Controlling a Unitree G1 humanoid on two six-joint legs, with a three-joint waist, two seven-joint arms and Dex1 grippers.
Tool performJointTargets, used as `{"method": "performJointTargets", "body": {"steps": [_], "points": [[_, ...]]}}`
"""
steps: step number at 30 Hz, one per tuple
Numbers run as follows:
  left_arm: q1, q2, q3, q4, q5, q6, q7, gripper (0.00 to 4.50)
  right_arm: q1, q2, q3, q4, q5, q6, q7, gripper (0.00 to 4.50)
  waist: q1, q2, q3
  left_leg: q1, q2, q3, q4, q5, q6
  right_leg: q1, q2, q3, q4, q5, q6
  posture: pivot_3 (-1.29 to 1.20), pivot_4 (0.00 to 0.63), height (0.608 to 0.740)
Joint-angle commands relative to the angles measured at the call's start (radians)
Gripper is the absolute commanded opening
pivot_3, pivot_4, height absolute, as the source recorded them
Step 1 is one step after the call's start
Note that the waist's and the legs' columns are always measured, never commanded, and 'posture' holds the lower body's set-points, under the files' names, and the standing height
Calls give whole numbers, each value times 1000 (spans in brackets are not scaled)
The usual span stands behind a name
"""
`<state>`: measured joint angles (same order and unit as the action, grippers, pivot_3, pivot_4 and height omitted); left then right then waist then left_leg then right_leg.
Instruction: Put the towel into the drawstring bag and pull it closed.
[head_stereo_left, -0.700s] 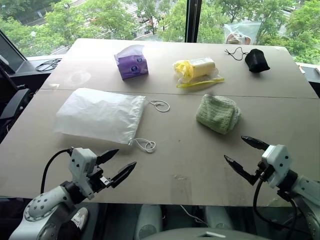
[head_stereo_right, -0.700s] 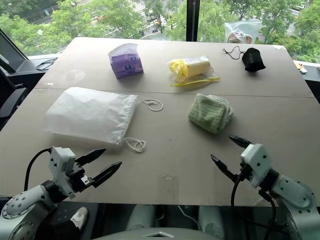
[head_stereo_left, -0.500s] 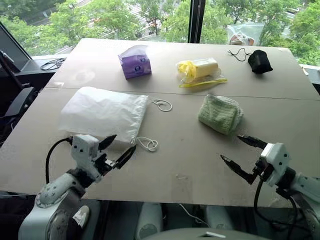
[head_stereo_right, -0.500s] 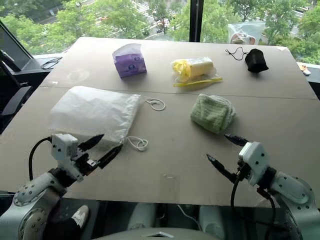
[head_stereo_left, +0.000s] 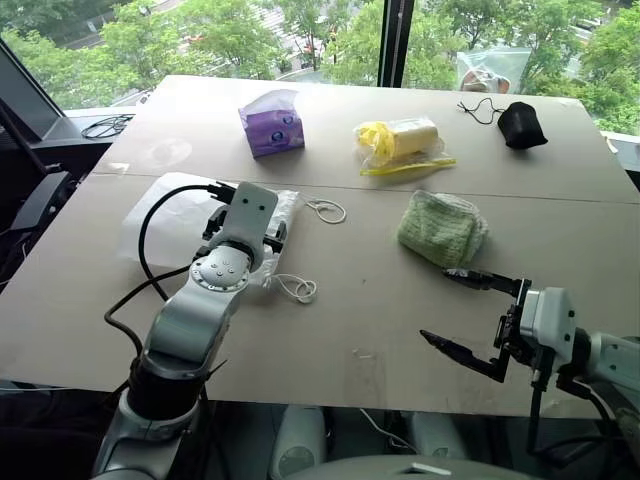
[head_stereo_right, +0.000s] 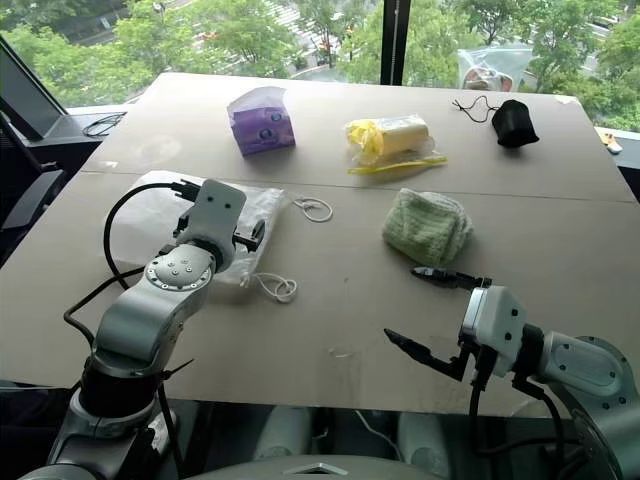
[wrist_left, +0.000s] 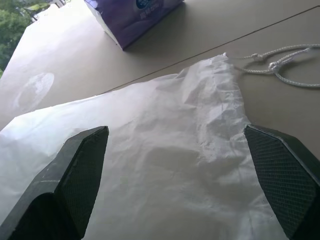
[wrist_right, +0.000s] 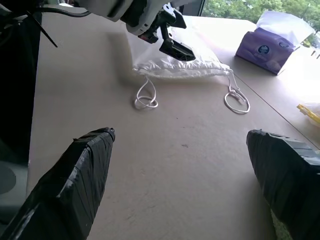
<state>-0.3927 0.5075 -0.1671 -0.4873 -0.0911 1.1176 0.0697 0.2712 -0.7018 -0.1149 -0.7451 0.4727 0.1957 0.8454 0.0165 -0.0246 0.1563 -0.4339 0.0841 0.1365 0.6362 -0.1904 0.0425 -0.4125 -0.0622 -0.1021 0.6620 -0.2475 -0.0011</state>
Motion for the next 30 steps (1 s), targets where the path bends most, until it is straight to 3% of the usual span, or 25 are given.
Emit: {"method": "performJointTargets", "body": {"steps": [1,13,17,24,30], "points": [[-33,-15,-37,71,69,-33,0,4466,12,-5,-4,-38,-1,-10,-1,4500,-1,0,0,0,0,0,0,0,0,0,0,0,0,0,0,0,150,740],[-8,-24,-54,156,215,-171,-9,4466,16,18,19,-38,-11,-27,-16,4500,-1,0,0,0,0,-1,0,0,0,0,-2,1,0,0,0,0,150,740],[25,7,-101,123,300,-249,-13,3409,4,31,28,-26,-17,-26,-27,4500,-1,0,0,0,0,-1,0,0,0,0,-2,1,0,0,0,0,150,740],[60,6,-57,171,353,-306,-41,34,-26,37,46,1,-33,-12,-35,4500,0,0,0,0,0,-1,0,-1,-3,0,-3,1,0,0,0,0,150,740],[100,5,36,183,351,-321,-68,34,-38,44,67,3,-49,-6,-52,4500,-1,0,0,0,0,-1,0,0,0,-1,-2,1,1,1,1,0,150,740]]}}
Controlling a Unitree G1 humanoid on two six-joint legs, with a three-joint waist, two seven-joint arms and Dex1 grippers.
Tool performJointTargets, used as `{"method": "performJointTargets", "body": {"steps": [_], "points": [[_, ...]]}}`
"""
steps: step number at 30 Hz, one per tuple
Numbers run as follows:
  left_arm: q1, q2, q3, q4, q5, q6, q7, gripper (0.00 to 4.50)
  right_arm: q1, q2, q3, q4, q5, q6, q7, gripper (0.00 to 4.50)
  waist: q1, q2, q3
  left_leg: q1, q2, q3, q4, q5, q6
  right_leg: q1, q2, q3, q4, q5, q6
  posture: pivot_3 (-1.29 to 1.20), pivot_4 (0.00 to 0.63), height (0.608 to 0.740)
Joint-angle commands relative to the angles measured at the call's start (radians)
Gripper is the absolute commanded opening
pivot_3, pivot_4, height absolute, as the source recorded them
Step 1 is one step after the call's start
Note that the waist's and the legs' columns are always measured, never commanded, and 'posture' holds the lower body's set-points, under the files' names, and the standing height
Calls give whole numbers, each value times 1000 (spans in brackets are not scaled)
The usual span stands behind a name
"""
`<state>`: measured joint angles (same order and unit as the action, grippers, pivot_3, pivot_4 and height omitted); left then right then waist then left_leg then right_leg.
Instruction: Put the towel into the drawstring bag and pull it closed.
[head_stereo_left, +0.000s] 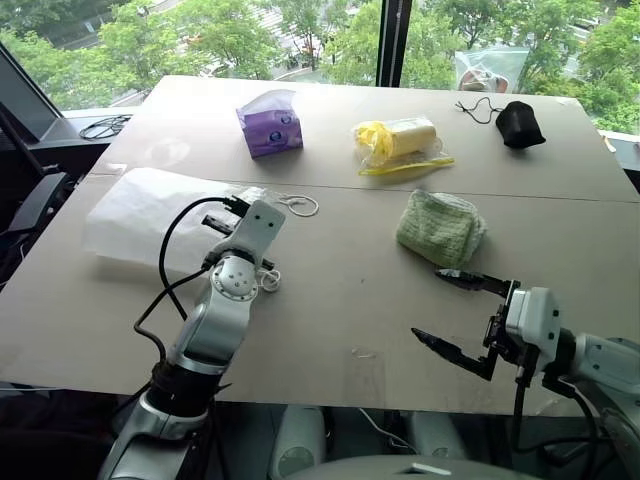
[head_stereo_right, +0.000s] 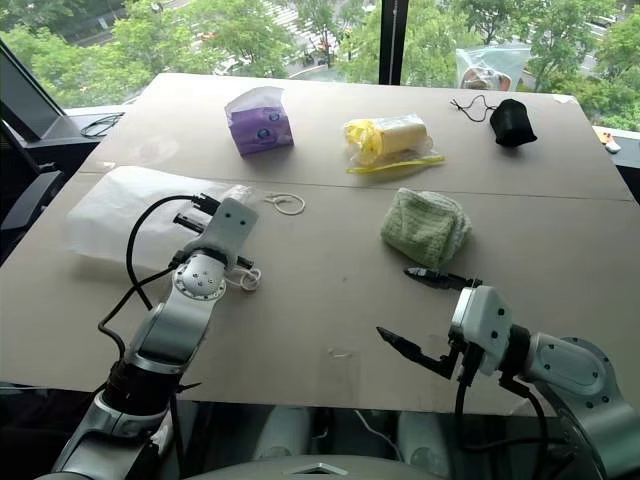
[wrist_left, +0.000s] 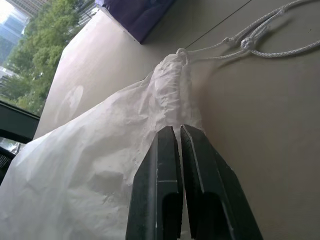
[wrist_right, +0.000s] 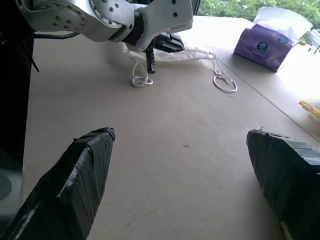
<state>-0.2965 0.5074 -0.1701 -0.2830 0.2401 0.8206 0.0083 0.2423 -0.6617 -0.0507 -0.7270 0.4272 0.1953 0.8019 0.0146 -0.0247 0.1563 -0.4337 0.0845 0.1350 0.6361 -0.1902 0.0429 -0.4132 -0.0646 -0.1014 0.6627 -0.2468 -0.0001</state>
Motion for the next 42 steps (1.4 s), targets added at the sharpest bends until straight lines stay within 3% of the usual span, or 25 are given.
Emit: {"method": "performJointTargets", "body": {"steps": [1,3,10,19,25,28,33,34,35,36,38,42], "points": [[10,11,38,-23,35,-26,-5,256,-9,6,5,-12,-8,-8,-11,4500,2,0,0,0,0,0,0,0,0,0,0,0,0,0,0,0,150,740],[19,2,51,-17,43,-24,-1,847,-10,7,8,-8,-15,-12,-13,4500,3,0,0,0,0,0,0,0,-1,0,-1,0,0,-1,-1,0,150,740],[40,-17,53,7,114,-42,43,4246,-13,7,6,-5,-18,-13,-11,4500,2,0,0,0,-1,0,0,0,0,0,-1,0,0,0,-1,0,150,740],[69,-32,21,60,275,-116,131,4387,-19,2,3,0,-16,-7,-10,4500,1,0,0,0,-1,0,0,0,-1,0,-2,0,0,0,1,0,150,740],[57,-62,55,123,297,-137,170,4387,-26,0,4,4,-24,-6,-12,4500,1,0,0,0,-1,0,0,0,-1,0,-2,0,0,0,1,0,150,740],[20,-61,78,189,279,-151,159,3713,-41,3,11,10,-27,15,-25,4500,1,0,0,0,-1,0,0,0,-1,0,-2,-1,0,1,1,0,150,740],[-36,-43,129,280,236,-191,119,1370,-63,19,6,13,-28,68,-75,4500,1,0,0,0,-1,0,0,0,0,0,-2,-1,0,1,2,0,150,740],[-53,-48,162,294,190,-208,92,911,-76,21,7,12,-37,101,-102,4500,1,-1,0,0,-1,0,0,0,0,0,-2,-1,0,1,2,0,150,740],[-71,-56,205,303,125,-230,50,848,-92,6,14,1,-63,158,-133,4500,1,0,0,0,-1,0,0,0,0,0,-2,-1,0,1,2,0,150,740],[-86,-70,248,304,39,-239,-18,122,-105,-10,17,-11,-78,223,-163,4500,1,0,0,0,-1,0,0,0,0,0,-2,-1,1,1,2,0,150,740],[-103,-65,317,299,-88,-270,-137,53,-144,-22,12,-9,-23,307,-161,4500,0,0,0,0,0,0,1,0,0,0,-2,-2,1,1,2,0,150,740],[-115,-5,417,221,-398,-157,-480,53,-229,6,-42,47,30,398,-212,4500,-2,-1,0,-1,0,0,2,0,0,0,-3,-3,1,3,-1,0,150,740]]}}
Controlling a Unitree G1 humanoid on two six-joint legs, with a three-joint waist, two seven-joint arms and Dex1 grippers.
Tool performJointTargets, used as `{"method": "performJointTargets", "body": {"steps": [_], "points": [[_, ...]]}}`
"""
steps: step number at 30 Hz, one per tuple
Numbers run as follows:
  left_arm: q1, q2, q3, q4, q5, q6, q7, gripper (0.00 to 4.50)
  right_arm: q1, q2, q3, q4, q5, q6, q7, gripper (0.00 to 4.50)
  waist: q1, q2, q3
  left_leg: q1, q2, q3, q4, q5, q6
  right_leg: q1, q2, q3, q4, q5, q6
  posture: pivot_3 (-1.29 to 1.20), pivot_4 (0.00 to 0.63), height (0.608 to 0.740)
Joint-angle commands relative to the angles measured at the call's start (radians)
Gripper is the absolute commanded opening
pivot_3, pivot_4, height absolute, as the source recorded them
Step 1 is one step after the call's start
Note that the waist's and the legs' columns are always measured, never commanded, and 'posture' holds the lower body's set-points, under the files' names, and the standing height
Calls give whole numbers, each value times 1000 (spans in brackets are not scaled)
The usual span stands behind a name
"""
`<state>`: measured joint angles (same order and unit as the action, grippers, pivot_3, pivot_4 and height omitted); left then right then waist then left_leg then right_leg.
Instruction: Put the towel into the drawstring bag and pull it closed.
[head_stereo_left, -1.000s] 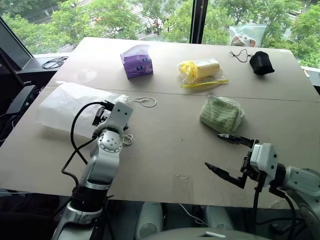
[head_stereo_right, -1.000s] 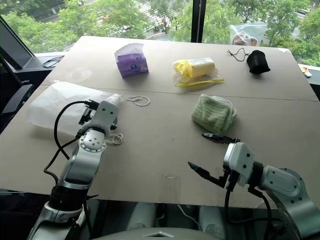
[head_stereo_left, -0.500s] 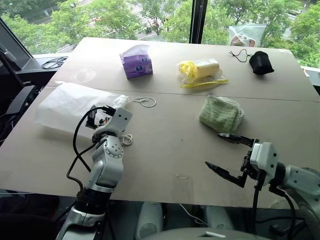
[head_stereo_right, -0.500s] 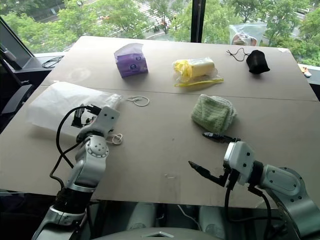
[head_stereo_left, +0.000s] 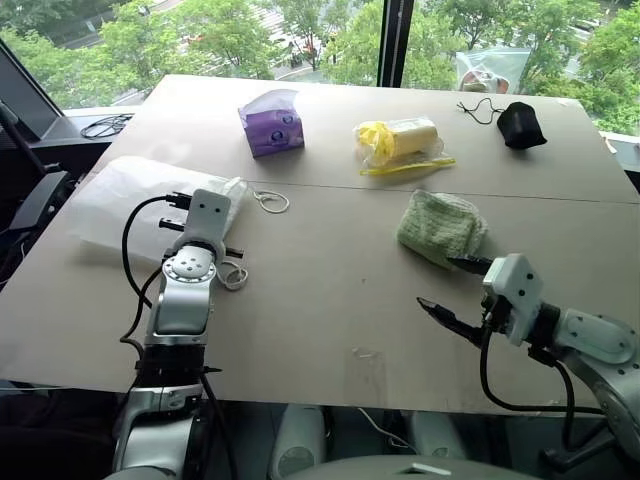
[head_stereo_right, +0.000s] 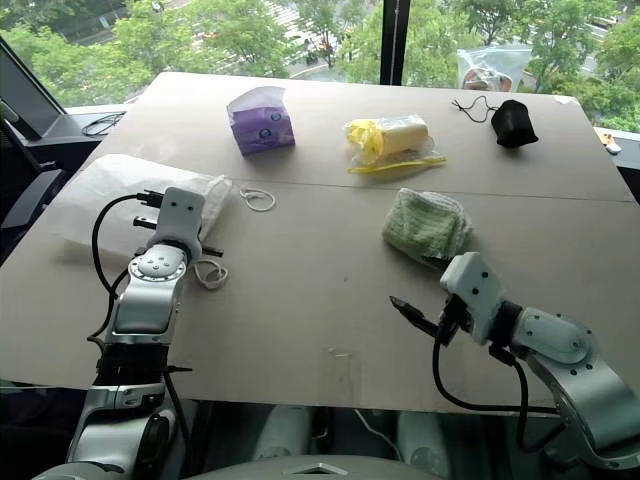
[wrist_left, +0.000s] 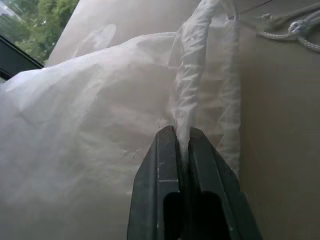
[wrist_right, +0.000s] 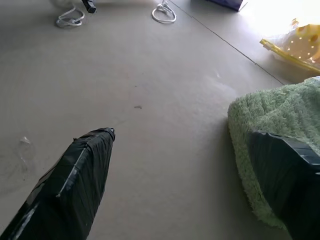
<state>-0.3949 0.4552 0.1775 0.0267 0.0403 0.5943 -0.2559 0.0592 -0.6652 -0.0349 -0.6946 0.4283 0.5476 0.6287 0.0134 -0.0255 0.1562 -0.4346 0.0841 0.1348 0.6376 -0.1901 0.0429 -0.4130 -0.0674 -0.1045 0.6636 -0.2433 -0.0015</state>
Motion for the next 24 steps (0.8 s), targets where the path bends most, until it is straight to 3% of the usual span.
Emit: {"method": "performJointTargets", "body": {"steps": [1,5,9,16,24], "points": [[-10,78,76,-121,-268,112,-301,53,-68,13,-69,34,38,66,-49,4500,-1,0,0,0,0,0,0,0,0,0,1,0,0,0,0,0,150,740],[0,173,102,-188,-475,271,-497,53,-159,23,-85,108,58,111,-68,4500,-1,0,0,0,0,0,0,0,0,0,3,-2,0,-1,2,0,150,740],[-54,200,122,-138,-576,384,-523,53,-293,42,-56,227,47,168,-93,4500,-1,0,0,0,-1,0,1,0,0,0,5,-2,1,-2,4,0,150,740],[-88,164,85,-134,-572,392,-441,53,-555,144,-3,608,-61,261,-229,4500,-7,0,0,0,-2,0,1,1,0,0,5,-1,1,-1,3,0,150,740],[-46,139,104,-198,-583,400,-345,53,-633,182,150,930,-202,231,-186,4500,-21,0,0,-1,-4,1,0,3,-4,0,5,2,1,0,1,0,150,740]]}}
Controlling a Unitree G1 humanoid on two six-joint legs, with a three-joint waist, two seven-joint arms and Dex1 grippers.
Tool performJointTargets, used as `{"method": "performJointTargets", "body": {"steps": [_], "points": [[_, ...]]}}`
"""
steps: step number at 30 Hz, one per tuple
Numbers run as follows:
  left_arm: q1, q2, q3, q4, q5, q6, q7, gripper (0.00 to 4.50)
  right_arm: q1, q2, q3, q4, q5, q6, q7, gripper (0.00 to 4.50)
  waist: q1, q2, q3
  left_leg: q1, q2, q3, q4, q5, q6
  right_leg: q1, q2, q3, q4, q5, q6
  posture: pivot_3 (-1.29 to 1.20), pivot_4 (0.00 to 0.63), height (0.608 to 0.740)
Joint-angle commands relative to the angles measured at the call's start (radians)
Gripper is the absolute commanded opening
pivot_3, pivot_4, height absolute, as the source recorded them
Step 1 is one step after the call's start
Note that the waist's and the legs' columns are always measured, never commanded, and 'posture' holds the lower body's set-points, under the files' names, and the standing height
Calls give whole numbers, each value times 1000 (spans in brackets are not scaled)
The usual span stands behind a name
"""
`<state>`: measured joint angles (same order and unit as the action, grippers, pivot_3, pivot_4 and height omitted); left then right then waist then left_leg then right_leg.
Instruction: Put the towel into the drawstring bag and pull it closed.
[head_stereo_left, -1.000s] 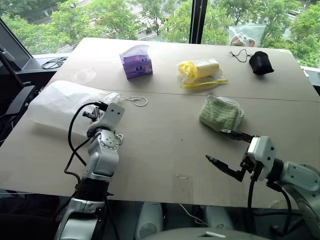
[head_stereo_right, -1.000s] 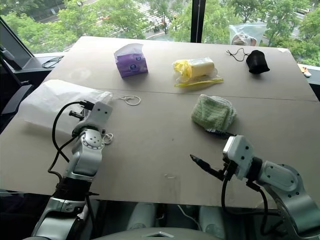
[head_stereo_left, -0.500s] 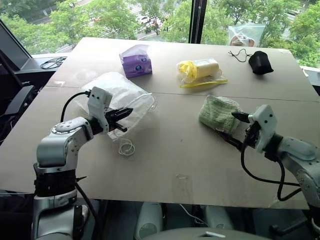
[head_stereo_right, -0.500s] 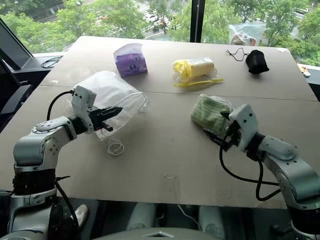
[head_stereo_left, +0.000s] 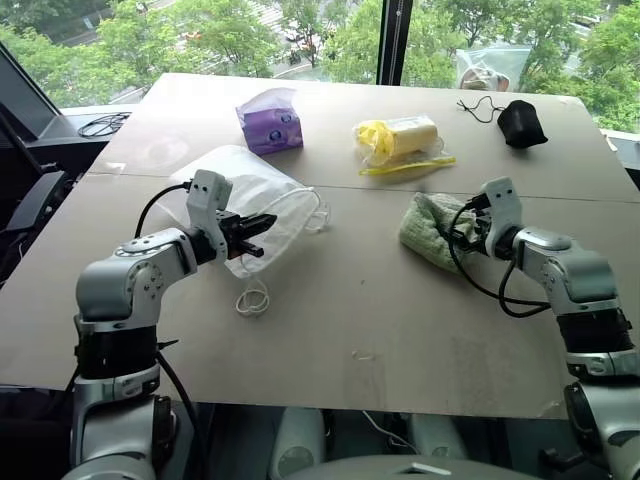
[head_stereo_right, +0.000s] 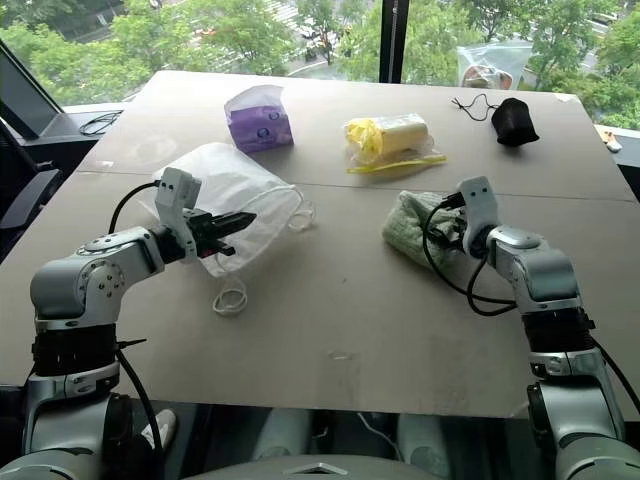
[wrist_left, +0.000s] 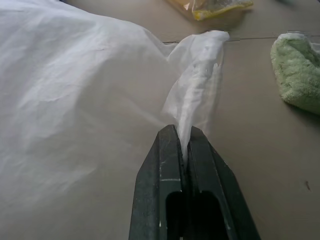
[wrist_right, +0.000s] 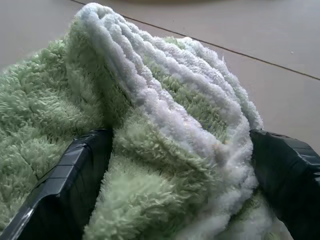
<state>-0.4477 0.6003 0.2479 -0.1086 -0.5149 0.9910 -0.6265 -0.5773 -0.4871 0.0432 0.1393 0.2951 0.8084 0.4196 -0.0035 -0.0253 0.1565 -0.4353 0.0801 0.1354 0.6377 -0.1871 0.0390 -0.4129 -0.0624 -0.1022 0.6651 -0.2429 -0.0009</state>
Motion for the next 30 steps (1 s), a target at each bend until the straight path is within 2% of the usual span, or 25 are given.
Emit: {"method": "performJointTargets", "body": {"steps": [1,5,11,12,13,19,21,27,30], "points": [[13,-11,43,-78,-36,8,36,53,6,-2,124,143,-117,-86,41,4500,-8,-2,-1,1,0,0,0,0,0,1,0,0,0,0,0,0,150,740],[28,-24,83,-127,-82,41,72,53,14,12,193,212,-177,-195,105,4500,-18,-7,-5,5,2,0,0,-2,4,4,0,0,0,-2,3,0,150,740],[46,-12,88,-142,-120,77,82,53,78,11,185,115,-188,-201,156,4500,-14,-8,-11,6,5,-1,1,-3,3,5,-2,0,2,-2,3,0,150,740],[45,-16,85,-136,-126,81,82,0,98,12,177,84,-181,-199,160,4002,-13,-8,-11,6,5,-1,1,-2,3,5,-2,0,2,-2,3,0,150,740],[45,-25,91,-128,-138,79,81,0,113,14,171,57,-174,-191,162,3764,-11,-8,-12,6,5,-1,1,-2,3,5,-2,0,1,-2,2,0,150,740],[7,-35,41,-78,-129,68,82,0,177,26,105,-87,-137,-155,143,710,-7,-8,-11,4,4,-1,0,-2,0,4,-2,-1,0,0,0,0,150,740],[-3,-40,27,-69,-131,66,76,0,183,54,56,-144,-88,-148,141,18,-4,-8,-11,3,4,-2,0,-2,1,4,-2,-2,-1,-1,0,0,150,740],[-12,-53,11,-33,-139,65,59,0,234,134,-29,-425,125,-116,208,18,-15,-4,-8,3,4,-1,-2,-3,2,2,-1,0,-1,-1,1,0,150,740],[-13,-44,-10,-32,-131,59,47,0,256,130,-5,-541,185,-68,228,18,-11,2,-5,2,5,-1,-2,-3,2,1,0,0,0,-1,1,0,150,740]]}}
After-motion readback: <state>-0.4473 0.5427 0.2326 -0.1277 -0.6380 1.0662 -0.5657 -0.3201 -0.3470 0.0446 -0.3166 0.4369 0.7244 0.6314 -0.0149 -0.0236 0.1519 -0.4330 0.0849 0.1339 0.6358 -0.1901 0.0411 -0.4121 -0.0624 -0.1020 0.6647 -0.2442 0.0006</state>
